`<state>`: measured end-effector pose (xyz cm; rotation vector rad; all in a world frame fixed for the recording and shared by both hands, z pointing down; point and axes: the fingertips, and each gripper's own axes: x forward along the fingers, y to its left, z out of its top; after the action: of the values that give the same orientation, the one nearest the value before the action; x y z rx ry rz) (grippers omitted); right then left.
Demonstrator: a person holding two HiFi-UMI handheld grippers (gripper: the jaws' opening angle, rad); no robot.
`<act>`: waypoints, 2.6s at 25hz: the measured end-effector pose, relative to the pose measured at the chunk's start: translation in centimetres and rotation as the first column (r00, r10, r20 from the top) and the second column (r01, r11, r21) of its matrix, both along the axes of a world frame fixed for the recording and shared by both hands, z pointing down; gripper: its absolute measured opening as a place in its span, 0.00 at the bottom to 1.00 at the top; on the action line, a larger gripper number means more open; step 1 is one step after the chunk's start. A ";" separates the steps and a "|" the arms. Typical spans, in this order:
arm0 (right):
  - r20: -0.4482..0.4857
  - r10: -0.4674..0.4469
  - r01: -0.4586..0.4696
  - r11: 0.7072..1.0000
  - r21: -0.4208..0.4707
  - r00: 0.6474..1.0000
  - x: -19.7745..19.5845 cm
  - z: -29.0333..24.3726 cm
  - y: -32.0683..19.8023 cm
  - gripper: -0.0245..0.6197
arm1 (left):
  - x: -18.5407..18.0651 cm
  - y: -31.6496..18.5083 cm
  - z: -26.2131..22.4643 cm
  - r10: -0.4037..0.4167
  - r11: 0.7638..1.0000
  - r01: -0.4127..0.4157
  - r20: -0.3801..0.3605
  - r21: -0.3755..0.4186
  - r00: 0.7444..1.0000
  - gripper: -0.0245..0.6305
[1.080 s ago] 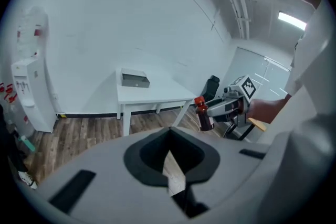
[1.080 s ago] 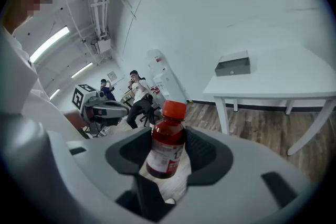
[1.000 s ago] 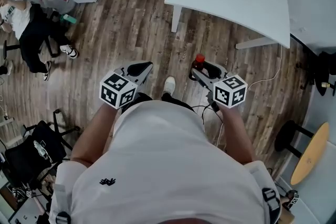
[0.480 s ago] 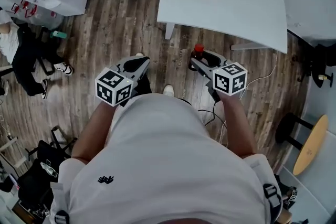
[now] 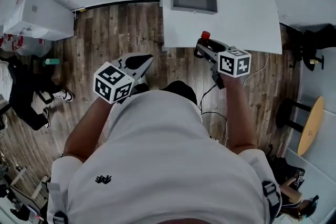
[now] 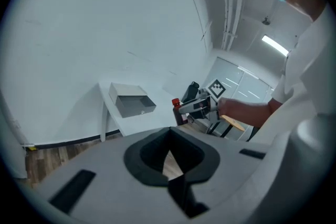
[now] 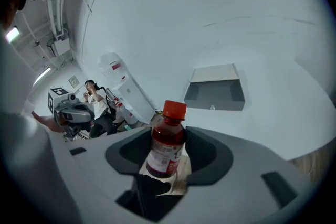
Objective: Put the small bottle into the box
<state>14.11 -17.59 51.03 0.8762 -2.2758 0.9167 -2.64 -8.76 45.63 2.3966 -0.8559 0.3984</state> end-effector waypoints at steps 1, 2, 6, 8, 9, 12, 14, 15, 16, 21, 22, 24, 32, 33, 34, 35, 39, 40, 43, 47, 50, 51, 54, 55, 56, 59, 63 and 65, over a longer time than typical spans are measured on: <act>-0.009 0.007 -0.007 1.000 -0.002 1.000 -0.5 0.1 -1.1 0.35 | -0.8 -0.5 -0.2 0.010 1.000 -0.010 0.004 0.007 1.000 0.05; -0.022 0.010 -0.010 1.000 -0.002 1.000 -0.9 0.2 -2.2 0.35 | -1.6 -0.9 -0.4 0.013 1.000 -0.013 0.012 0.015 1.000 0.05; -0.073 0.000 0.000 1.000 -0.009 0.997 -2.5 0.6 -7.0 0.36 | -4.2 -2.7 -0.7 -0.047 0.998 0.047 0.013 0.032 0.999 0.05; -0.086 -0.011 0.009 1.000 -0.018 0.996 -3.2 1.1 -9.3 0.36 | -5.1 -3.2 -1.0 -0.093 0.995 0.093 0.004 0.039 0.996 0.05; -0.095 -0.018 0.016 1.000 -0.021 0.995 -3.5 1.5 -10.5 0.36 | -5.5 -3.5 -1.1 -0.117 0.992 0.117 0.002 0.043 0.993 0.05; -0.131 -0.051 0.048 0.998 -0.030 0.990 -4.4 2.6 -14.0 0.36 | -6.5 -4.1 -1.2 -0.173 0.984 0.172 0.005 0.055 0.985 0.05; -0.149 -0.071 0.065 0.997 -0.039 0.986 -4.9 3.4 -16.2 0.36 | -7.0 -4.9 -1.2 -0.199 0.978 0.197 0.022 0.062 0.980 0.05; -0.156 -0.080 0.073 0.996 -0.046 0.985 -5.1 3.8 -17.2 0.36 | -7.1 -5.3 -1.2 -0.213 0.975 0.211 0.028 0.064 0.977 0.05; -0.161 -0.090 0.082 0.995 -0.054 0.983 -5.4 4.2 -18.1 0.36 | -7.2 -5.7 -1.4 -0.227 0.972 0.224 0.032 0.066 0.973 0.05; -0.176 -0.124 0.107 0.989 -0.100 0.977 -6.4 7.0 -21.7 0.36 | -7.2 -7.3 -1.6 -0.277 0.959 0.273 0.052 0.073 0.959 0.05; -0.176 -0.126 0.108 0.988 -0.108 0.976 -6.5 7.6 -22.3 0.36 | -7.2 -7.6 -1.4 -0.285 0.957 0.281 0.057 0.065 0.957 0.05; -0.181 -0.138 0.116 0.985 -0.130 0.974 -6.8 8.7 -23.1 0.36 | -7.0 -8.1 -1.0 -0.298 0.954 0.295 0.064 0.049 0.952 0.05; -0.192 -0.163 0.122 0.971 -0.208 0.968 -6.9 12.7 -24.6 0.36 | -7.0 -10.7 -0.5 -0.342 0.940 0.340 0.092 0.036 0.935 0.05; -0.194 -0.167 0.123 0.968 -0.217 0.967 -7.0 13.1 -24.6 0.36 | -7.0 -10.9 -0.3 -0.343 0.939 0.341 0.096 0.035 0.934 0.05; -0.196 -0.169 0.123 0.966 -0.225 0.966 -7.0 13.5 -24.7 0.36 | -6.9 -11.1 -0.2 -0.344 0.939 0.342 0.100 0.034 0.934 0.05; -0.199 -0.170 0.122 0.965 -0.234 0.965 -7.0 13.9 -24.7 0.36 | -6.9 -11.3 -0.2 -0.346 0.938 0.344 0.103 0.033 0.933 0.05; -0.210 -0.170 0.108 0.954 -0.279 0.963 -7.0 15.4 -24.8 0.36 | -6.8 -12.0 0.0 -0.361 0.933 0.360 0.107 0.026 0.926 0.05; -0.209 -0.165 0.100 0.951 -0.293 0.964 -7.0 15.7 -24.8 0.36 | -6.8 -12.2 0.1 -0.364 0.931 0.364 0.108 0.023 0.925 0.05; -0.210 -0.157 0.084 0.943 -0.321 0.965 -7.1 16.1 -24.8 0.36 | -7.0 -12.3 0.3 -0.371 0.928 0.372 0.110 0.014 0.922 0.05; -0.215 -0.154 0.076 0.940 -0.334 0.964 -7.0 16.5 -24.8 0.36 | -7.0 -12.4 0.5 -0.376 0.926 0.377 0.109 0.007 0.920 0.05; -0.207 -0.146 0.070 0.938 -0.338 0.967 -7.0 16.5 -24.8 0.36 | -7.3 -12.4 0.6 -0.385 0.922 0.387 0.107 0.005 0.917 0.05; -0.205 -0.144 0.067 0.938 -0.340 0.968 -7.0 16.5 -24.8 0.36 | -7.4 -12.4 0.6 -0.387 0.921 0.389 0.107 0.004 0.916 0.05; -0.210 -0.138 0.061 0.939 -0.337 0.968 -6.8 16.7 -24.8 0.37 | -7.5 -12.4 0.7 -0.389 0.921 0.391 0.105 0.004 0.915 0.05; -0.213 -0.135 0.057 0.941 -0.335 0.968 -6.8 16.7 -24.8 0.37 | -7.6 -12.4 0.7 -0.388 0.921 0.390 0.105 0.004 0.915 0.05; -0.215 -0.129 0.052 0.942 -0.332 0.968 -6.8 16.7 -24.9 0.38 | -7.7 -12.4 0.7 -0.388 0.921 0.389 0.105 0.005 0.916 0.05; -0.219 -0.109 0.033 0.946 -0.323 0.970 -6.7 16.5 -25.0 0.40 | -7.8 -12.2 0.6 -0.383 0.923 0.384 0.104 0.005 0.918 0.05; -0.216 -0.087 0.014 0.947 -0.319 0.973 -6.7 16.3 -25.1 0.43 | -8.0 -12.1 0.6 -0.372 0.928 0.373 0.102 0.004 0.923 0.05; -0.214 -0.078 0.006 0.948 -0.319 0.974 -6.6 16.2 -25.1 0.44 | -8.1 -12.1 0.6 -0.366 0.930 0.368 0.100 0.004 0.925 0.05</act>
<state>7.55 -42.65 67.19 0.7437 -1.8816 1.0687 -10.76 -20.84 46.19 2.1511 -1.3136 0.3740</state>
